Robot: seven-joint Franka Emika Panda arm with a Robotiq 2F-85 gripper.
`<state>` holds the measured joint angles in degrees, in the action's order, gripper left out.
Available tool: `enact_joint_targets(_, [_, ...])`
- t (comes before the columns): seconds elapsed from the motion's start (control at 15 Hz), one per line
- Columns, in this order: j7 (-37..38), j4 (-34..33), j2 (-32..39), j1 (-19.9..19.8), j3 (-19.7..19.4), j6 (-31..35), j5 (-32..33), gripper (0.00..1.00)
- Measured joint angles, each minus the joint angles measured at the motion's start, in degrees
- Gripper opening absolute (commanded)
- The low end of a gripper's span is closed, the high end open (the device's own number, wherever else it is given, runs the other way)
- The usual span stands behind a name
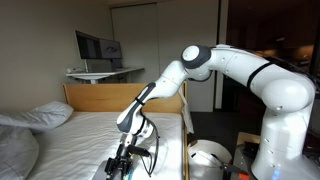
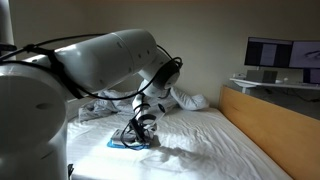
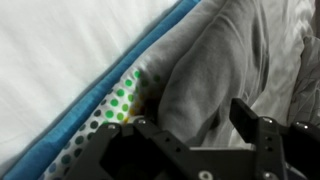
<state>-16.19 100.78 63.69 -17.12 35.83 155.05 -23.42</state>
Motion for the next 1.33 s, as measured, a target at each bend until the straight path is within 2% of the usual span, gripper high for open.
enact_joint_targets(0.27, [-0.3,0.0,-0.1,0.6,-1.4,-1.0,2.0,0.2])
enact_joint_targets(0.47, [-1.1,0.0,-0.1,0.8,-1.7,-1.1,2.6,0.06])
enact_joint_targets(0.6, [-2.1,0.0,-0.1,0.9,-1.6,-1.1,2.6,0.04])
enact_joint_targets(0.67, [-2.7,0.0,-0.2,0.9,-1.5,-1.1,2.7,0.07])
enact_joint_targets(1.0, [-6.1,0.0,-0.3,0.7,-1.0,-1.1,2.7,0.07])
enact_joint_targets(1.33, [-9.4,1.7,-2.2,-1.4,1.3,-1.1,2.7,0.07])
